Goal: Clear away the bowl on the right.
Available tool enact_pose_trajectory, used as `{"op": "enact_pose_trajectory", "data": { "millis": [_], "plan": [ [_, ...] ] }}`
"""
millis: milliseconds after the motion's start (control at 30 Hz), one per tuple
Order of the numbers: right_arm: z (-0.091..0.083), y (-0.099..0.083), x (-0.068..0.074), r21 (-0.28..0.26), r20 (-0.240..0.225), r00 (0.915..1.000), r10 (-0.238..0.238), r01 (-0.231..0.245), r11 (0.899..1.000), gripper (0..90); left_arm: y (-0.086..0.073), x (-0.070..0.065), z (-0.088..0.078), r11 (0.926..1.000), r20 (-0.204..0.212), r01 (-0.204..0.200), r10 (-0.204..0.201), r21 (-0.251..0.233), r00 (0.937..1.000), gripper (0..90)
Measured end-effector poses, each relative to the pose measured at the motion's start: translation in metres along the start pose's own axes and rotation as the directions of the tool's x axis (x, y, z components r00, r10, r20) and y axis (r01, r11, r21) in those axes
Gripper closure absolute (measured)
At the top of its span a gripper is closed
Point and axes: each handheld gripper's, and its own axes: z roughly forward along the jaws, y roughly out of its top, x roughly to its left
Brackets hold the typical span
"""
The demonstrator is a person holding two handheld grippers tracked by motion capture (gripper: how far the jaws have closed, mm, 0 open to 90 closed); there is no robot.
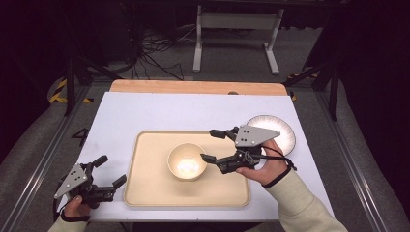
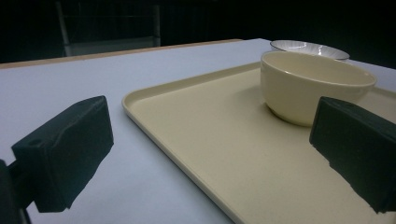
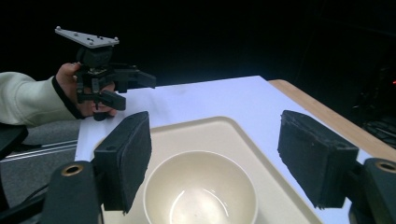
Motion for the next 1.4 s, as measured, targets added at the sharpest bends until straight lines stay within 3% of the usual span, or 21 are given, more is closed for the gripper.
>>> {"op": "enact_pose_trajectory", "data": {
  "millis": [133, 567, 800, 1067, 1400],
  "plan": [
    [-0.011, -0.004, -0.003, -0.006, 0.037, 0.9991, -0.019, 0.019, 1.000, 24.8, 0.000, 0.000, 0.000, 1.0000, 0.000, 0.000, 0.000, 0.000, 1.0000, 0.2],
    [-0.048, -0.018, -0.013, -0.066, 0.139, 0.9903, 0.007, 0.003, 0.998, 23.6, 0.000, 0.000, 0.000, 1.0000, 0.000, 0.000, 0.000, 0.001, 1.0000, 0.2],
    [-0.067, -0.033, -0.017, -0.095, 0.200, 0.9791, 0.037, -0.018, 0.995, 23.4, 0.000, 0.000, 0.000, 1.0000, 0.000, 0.000, 0.000, 0.001, 1.0000, 0.2],
    [-0.077, -0.050, -0.020, -0.132, 0.241, 0.9687, 0.060, -0.029, 0.991, 22.5, 0.000, 0.000, 0.000, 1.0000, -0.001, 0.003, -0.003, 0.002, 1.0000, 0.2],
    [-0.087, -0.078, -0.025, -0.207, 0.291, 0.9475, 0.133, -0.074, 0.976, 22.5, 0.000, 0.000, 0.000, 1.0000, -0.002, 0.003, -0.003, 0.001, 1.0000, 0.2]
  ]
}}
